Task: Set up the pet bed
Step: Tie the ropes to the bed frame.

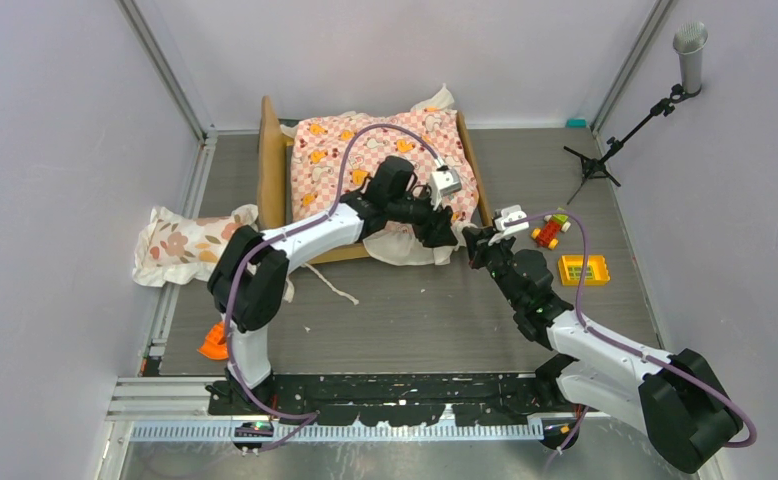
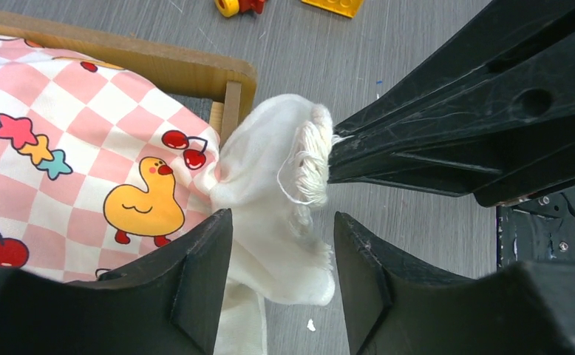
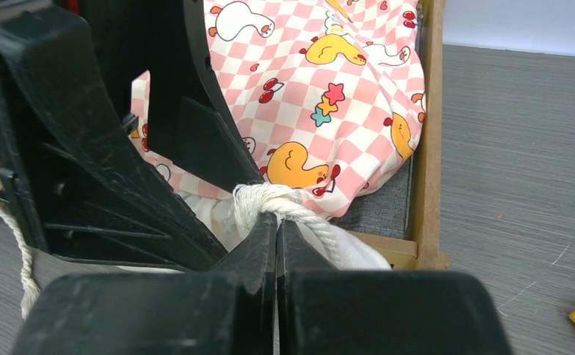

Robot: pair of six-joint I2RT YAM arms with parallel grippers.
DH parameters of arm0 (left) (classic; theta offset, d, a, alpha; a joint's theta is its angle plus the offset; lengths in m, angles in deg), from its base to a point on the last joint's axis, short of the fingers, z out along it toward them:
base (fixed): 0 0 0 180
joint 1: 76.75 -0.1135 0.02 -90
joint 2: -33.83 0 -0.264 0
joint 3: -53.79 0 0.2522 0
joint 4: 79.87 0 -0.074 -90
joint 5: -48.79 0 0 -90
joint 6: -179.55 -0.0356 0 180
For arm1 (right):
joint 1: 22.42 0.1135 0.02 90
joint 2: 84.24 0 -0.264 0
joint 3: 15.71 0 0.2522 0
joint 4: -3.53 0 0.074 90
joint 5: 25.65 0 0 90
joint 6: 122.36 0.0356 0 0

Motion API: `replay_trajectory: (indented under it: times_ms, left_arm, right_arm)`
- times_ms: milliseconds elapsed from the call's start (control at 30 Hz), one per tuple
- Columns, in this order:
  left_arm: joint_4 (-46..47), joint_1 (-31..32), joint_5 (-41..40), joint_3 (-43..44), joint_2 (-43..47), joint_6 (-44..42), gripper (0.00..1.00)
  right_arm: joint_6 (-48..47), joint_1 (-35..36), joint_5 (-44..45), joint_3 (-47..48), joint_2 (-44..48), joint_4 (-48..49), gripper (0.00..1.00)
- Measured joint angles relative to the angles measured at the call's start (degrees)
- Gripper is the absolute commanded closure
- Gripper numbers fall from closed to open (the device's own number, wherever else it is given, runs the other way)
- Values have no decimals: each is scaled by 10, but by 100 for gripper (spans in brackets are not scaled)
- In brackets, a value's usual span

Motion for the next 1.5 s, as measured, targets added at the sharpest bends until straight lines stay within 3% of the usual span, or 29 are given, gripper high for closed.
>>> replay_trajectory:
  times_ms: [200, 400, 500, 767, 1033, 1267, 1500]
  left_arm:
    - [0, 0, 4, 0, -13, 0, 66]
    - [0, 0, 16, 0, -19, 1, 90]
    - [-4, 0, 18, 0, -21, 0, 96]
    - [-24, 0, 8, 6, -21, -3, 100]
    - [-36, 0, -20, 25, -20, -2, 100]
    - [-48, 0, -36, 29, -9, 0, 100]
    - [-53, -1, -53, 29, 26, -1, 100]
  right_arm:
    - [0, 0, 0, 0, 0, 0, 99]
    - [2, 0, 0, 0, 1, -3, 99]
    - [4, 0, 0, 0, 9, -13, 99]
    - [45, 0, 0, 14, 69, -129, 99]
    - [129, 0, 31, 74, 100, -332, 99]
    - [199, 0, 103, 125, 42, -477, 99]
    - [235, -13, 152, 158, -24, -553, 99]
